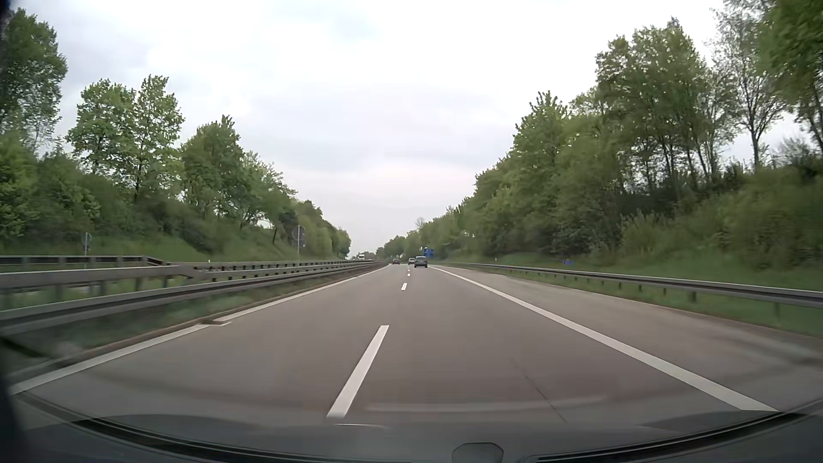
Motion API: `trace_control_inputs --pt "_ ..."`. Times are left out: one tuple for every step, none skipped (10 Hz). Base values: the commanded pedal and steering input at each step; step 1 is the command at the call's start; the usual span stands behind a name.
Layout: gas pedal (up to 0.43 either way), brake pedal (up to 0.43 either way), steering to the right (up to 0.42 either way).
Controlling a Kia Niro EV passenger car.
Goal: Follow the waypoints while adhering to traffic rules and regulations
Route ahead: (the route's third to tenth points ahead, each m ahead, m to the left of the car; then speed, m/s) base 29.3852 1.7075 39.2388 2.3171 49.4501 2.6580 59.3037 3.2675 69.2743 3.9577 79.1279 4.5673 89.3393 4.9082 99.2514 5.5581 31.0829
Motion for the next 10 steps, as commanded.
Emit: trace_control_inputs --pt "0.287 0.0 -0.006" --pt "0.287 0.0 -0.006" --pt "0.287 0.0 -0.006" --pt "0.287 0.0 -0.006" --pt "0.287 0.0 -0.006" --pt "0.287 0.0 -0.006" --pt "0.287 0.0 -0.006" --pt "0.287 0.0 -0.006" --pt "0.287 0.0 -0.006" --pt "0.287 0.0 -0.006"
